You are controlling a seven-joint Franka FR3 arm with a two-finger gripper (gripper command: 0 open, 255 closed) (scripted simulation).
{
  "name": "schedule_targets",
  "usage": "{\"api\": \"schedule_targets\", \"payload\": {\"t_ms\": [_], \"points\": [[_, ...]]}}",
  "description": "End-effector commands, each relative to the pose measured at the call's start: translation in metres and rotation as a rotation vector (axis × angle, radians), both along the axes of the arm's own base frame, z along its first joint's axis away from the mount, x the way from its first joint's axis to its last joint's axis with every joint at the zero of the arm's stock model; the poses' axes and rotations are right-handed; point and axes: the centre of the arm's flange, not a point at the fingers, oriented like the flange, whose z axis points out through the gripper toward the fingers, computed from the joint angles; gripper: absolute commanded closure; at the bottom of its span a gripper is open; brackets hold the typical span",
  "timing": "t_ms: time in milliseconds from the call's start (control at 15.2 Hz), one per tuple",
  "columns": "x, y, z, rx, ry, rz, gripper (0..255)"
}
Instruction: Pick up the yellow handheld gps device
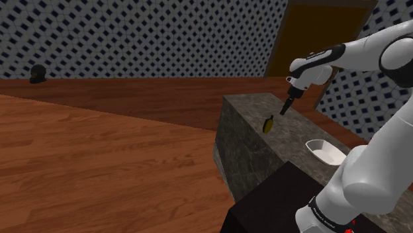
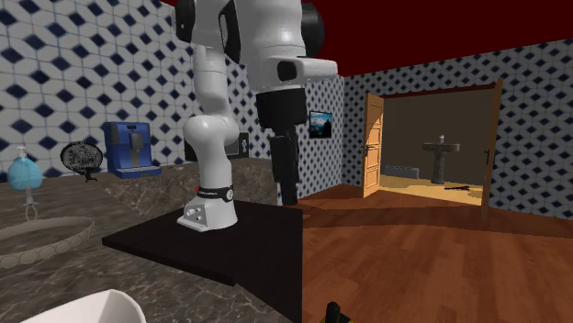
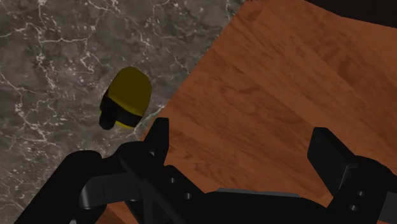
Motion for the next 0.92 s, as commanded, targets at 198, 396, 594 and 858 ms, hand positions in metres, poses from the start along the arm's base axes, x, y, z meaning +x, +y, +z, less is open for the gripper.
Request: {"api": "schedule_targets", "payload": {"t_ms": [198, 396, 594, 858], "points": [[0.033, -0.044, -0.041, 0.042, -0.033, 0.066, 0], [0.055, -0.069, -0.067, 0.066, -0.049, 0.104, 0], [0.079, -0.093, -0.092, 0.090, -0.065, 0.141, 0], [0.091, -0.104, -0.116, 0.102, -0.074, 0.160, 0]]}}
